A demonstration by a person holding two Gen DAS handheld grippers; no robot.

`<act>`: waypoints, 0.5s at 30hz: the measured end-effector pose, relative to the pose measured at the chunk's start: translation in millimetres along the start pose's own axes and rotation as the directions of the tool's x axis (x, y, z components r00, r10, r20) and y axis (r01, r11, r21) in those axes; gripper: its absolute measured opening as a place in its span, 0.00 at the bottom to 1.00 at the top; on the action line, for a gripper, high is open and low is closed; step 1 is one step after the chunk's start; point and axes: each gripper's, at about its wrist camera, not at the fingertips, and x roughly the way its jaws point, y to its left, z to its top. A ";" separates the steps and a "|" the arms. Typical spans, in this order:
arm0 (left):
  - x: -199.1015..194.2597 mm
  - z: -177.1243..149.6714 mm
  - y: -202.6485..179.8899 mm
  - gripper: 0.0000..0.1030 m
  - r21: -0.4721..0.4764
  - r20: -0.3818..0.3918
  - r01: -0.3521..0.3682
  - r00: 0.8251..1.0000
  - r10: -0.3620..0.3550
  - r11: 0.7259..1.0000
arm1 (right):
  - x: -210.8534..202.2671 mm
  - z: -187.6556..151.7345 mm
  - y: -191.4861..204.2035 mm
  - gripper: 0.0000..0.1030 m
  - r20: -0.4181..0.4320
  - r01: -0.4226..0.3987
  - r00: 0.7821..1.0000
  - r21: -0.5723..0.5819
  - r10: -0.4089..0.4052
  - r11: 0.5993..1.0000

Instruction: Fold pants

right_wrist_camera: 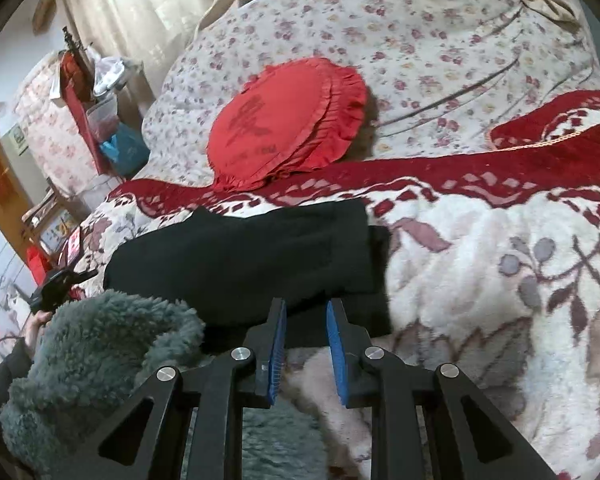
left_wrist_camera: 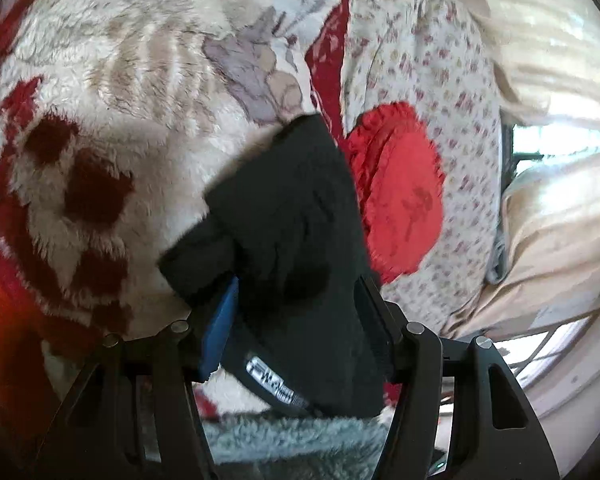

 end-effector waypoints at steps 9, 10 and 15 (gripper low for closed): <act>-7.5 8.9 6.9 0.56 -0.086 0.054 0.169 0.985 -0.164 0.982 | -5.3 1.7 -13.0 0.19 0.050 -0.025 0.999 0.100 0.020 0.995; -7.4 7.0 2.8 0.56 -0.072 0.044 0.182 0.983 -0.179 0.981 | -7.2 2.4 -16.6 0.19 0.060 -0.037 0.998 0.125 0.030 0.991; -10.1 4.8 -18.3 0.51 0.056 0.069 0.095 0.993 -0.099 0.994 | -7.7 4.0 -53.0 0.21 0.117 -0.197 0.979 0.370 0.165 0.908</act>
